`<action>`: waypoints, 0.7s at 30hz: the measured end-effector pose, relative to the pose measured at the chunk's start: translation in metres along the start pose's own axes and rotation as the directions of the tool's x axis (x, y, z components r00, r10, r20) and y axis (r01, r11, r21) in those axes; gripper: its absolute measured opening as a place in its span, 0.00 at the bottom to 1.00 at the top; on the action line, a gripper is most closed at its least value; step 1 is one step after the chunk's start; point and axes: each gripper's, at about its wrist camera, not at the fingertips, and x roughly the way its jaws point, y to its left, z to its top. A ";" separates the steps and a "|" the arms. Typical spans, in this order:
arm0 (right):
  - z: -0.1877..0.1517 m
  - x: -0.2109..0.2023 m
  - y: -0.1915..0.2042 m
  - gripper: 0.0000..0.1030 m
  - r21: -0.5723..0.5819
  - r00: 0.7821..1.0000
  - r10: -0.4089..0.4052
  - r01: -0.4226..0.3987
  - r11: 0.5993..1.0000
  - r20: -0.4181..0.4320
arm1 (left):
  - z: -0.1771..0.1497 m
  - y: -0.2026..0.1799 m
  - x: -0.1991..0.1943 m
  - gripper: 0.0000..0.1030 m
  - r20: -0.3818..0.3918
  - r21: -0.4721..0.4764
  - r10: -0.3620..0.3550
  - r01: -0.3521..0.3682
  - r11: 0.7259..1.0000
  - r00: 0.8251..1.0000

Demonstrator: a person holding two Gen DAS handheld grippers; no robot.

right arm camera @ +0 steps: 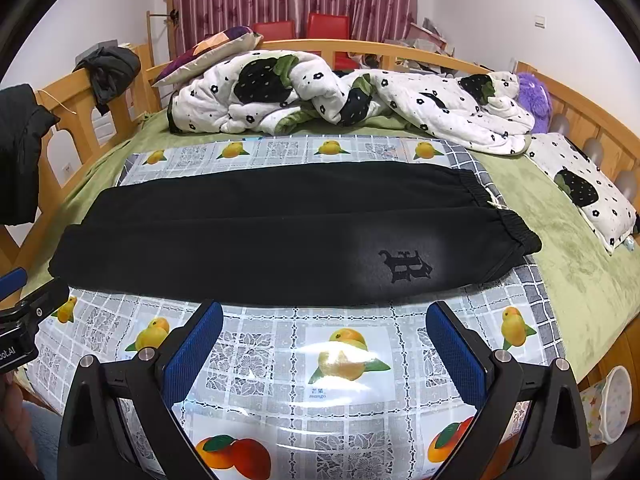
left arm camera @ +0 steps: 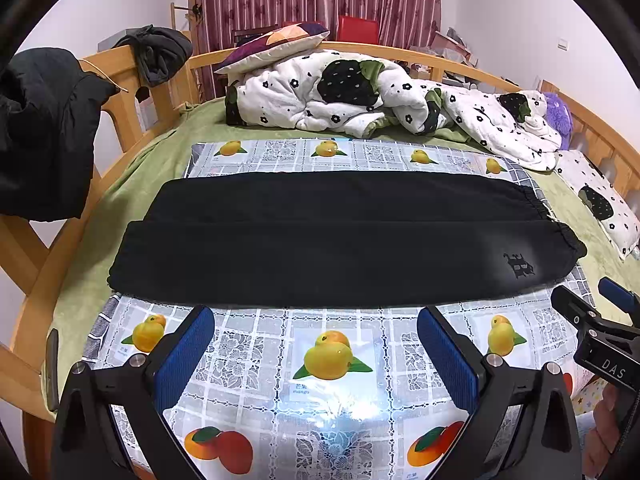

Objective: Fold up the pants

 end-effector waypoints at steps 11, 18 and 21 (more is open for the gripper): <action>0.000 0.000 0.000 0.97 0.002 1.000 -0.002 0.002 1.000 0.001 | 0.000 0.000 0.000 0.99 -0.001 -0.001 0.001 -0.001 1.000 1.000; 0.000 -0.001 0.000 0.97 0.001 1.000 -0.003 0.003 1.000 0.002 | 0.000 0.001 0.000 0.99 -0.001 0.001 0.002 -0.002 1.000 1.000; 0.000 0.000 0.000 0.97 0.002 1.000 -0.005 0.005 1.000 0.002 | 0.001 0.003 0.001 0.99 -0.007 -0.004 0.000 0.000 1.000 1.000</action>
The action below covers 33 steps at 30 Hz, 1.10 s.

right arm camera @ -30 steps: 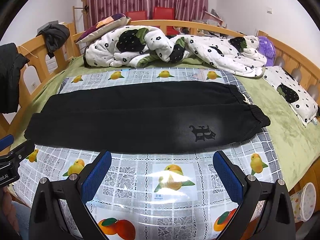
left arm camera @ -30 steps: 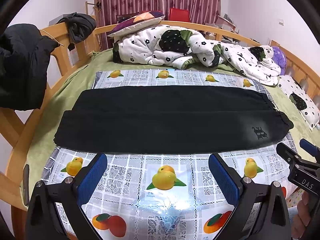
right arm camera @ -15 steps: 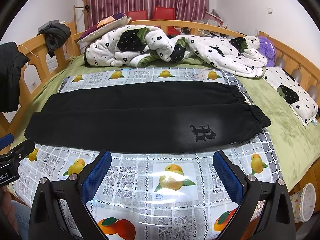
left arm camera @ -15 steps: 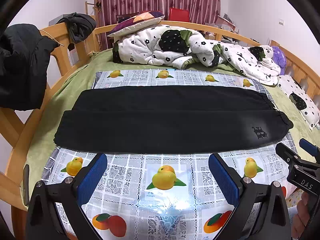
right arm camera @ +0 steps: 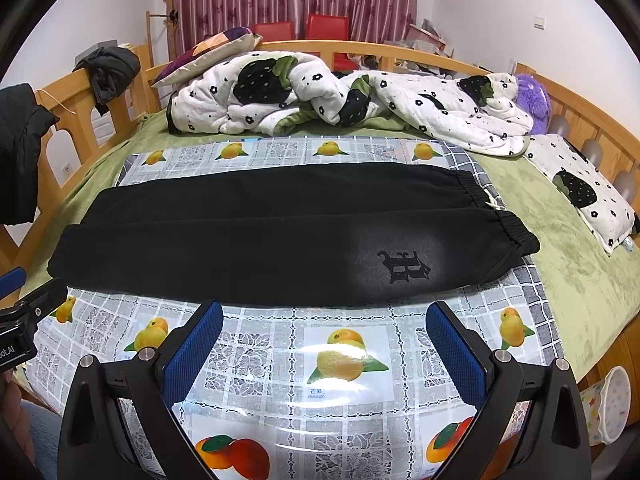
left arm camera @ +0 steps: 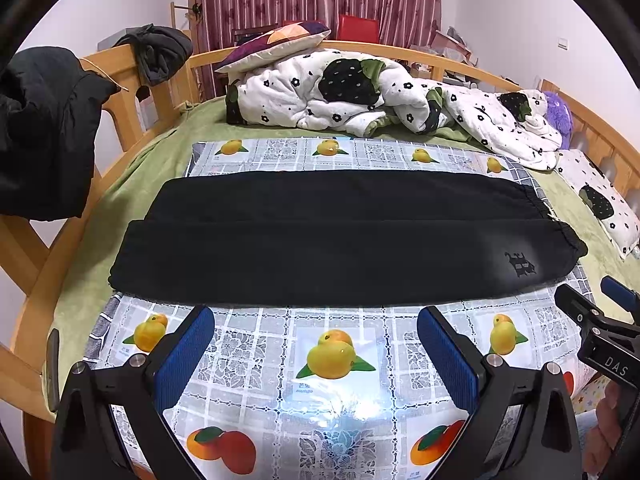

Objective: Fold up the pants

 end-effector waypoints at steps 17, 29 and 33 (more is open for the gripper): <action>0.000 -0.008 0.003 0.97 -0.004 0.999 0.008 -0.008 1.000 0.036 | -0.001 0.003 0.001 0.99 0.008 -0.003 -0.010 0.010 1.000 1.000; 0.011 -0.039 -0.002 0.97 0.002 0.994 0.051 -0.052 0.999 0.095 | 0.005 0.006 -0.021 0.95 0.054 -0.004 -0.104 0.104 0.995 0.993; 0.028 -0.068 -0.006 0.97 -0.052 0.991 0.056 -0.050 0.997 0.121 | 0.021 0.020 -0.040 0.95 0.084 -0.021 -0.106 0.108 0.994 0.991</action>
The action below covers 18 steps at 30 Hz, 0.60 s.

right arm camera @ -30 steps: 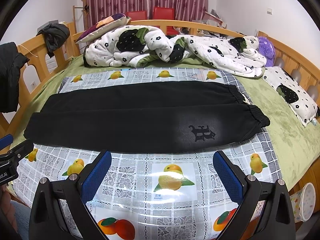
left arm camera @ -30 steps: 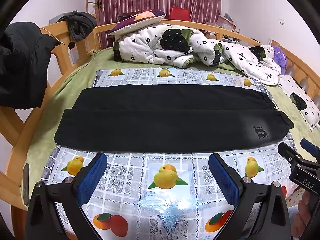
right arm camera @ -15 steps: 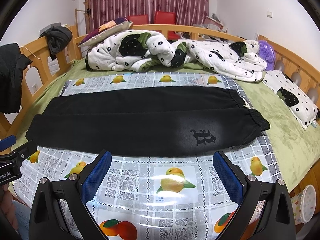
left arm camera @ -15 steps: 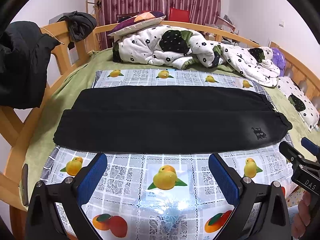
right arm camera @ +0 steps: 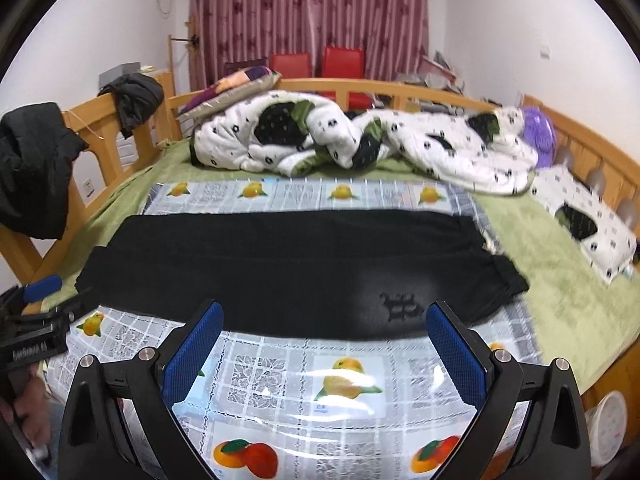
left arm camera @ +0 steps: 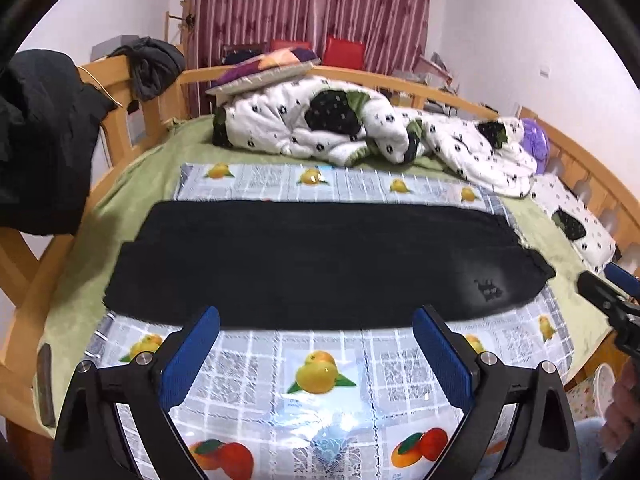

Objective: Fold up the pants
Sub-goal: 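Lower both grippers onto the black sweatpants' waistband edge and close them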

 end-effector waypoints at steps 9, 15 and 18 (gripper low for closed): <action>0.050 -0.038 -0.068 0.97 0.079 0.994 0.080 -0.086 0.993 0.076 | 0.044 0.059 -0.023 0.95 0.046 -0.068 0.013 -0.010 0.998 0.999; 0.040 0.017 -0.122 0.97 0.130 0.998 0.052 -0.056 0.990 0.030 | 0.027 0.106 0.025 0.95 -0.012 -0.165 0.054 -0.055 0.985 0.998; 0.018 0.068 -0.153 0.90 0.198 0.997 0.076 -0.069 0.978 -0.028 | 0.010 0.129 0.062 0.93 -0.059 -0.221 0.043 -0.055 0.974 0.997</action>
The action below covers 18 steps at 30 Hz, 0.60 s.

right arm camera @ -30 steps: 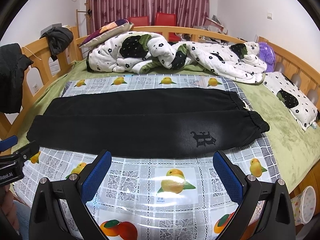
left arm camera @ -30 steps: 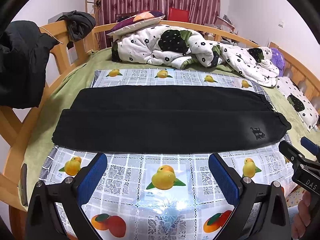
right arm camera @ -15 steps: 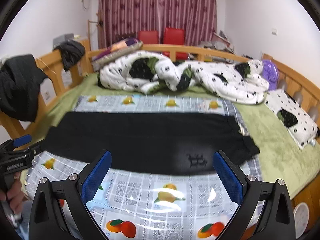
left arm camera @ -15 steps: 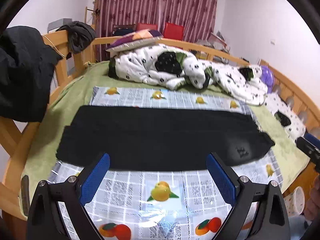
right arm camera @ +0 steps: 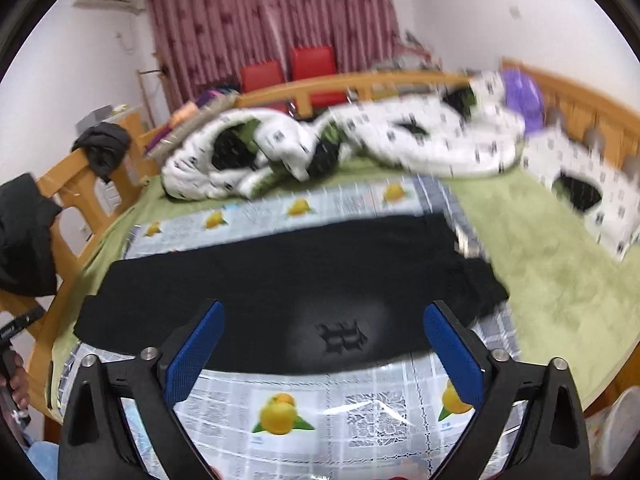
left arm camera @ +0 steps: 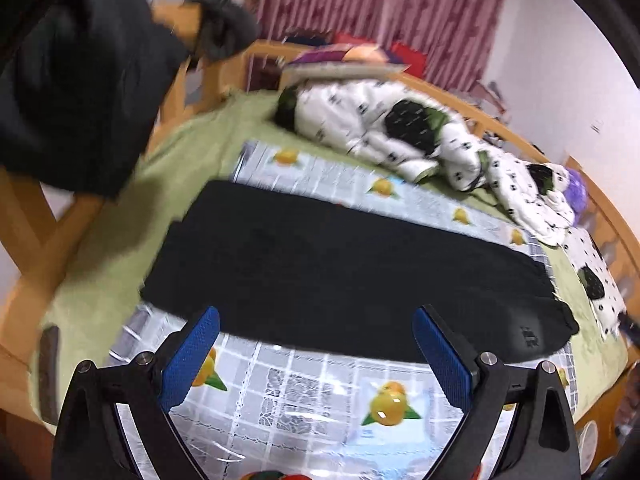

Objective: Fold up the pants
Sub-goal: 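Lower both grippers onto the black sweatpants' waistband edge and close them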

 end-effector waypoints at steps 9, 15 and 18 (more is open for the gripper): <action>-0.074 0.121 -0.083 0.62 0.142 0.987 -0.008 0.031 0.989 -0.163 | -0.064 0.059 0.128 0.68 -0.175 -0.144 -0.027 0.002 0.990 0.984; -0.100 0.172 -0.115 0.61 0.283 0.973 0.068 -0.003 0.959 -0.222 | -0.074 0.077 0.147 0.68 -0.100 -0.243 -0.076 0.050 0.969 0.992; -0.100 0.182 -0.122 0.61 0.336 0.978 0.120 -0.056 0.940 -0.172 | -0.065 0.091 0.155 0.68 -0.068 -0.340 -0.109 0.080 0.937 0.992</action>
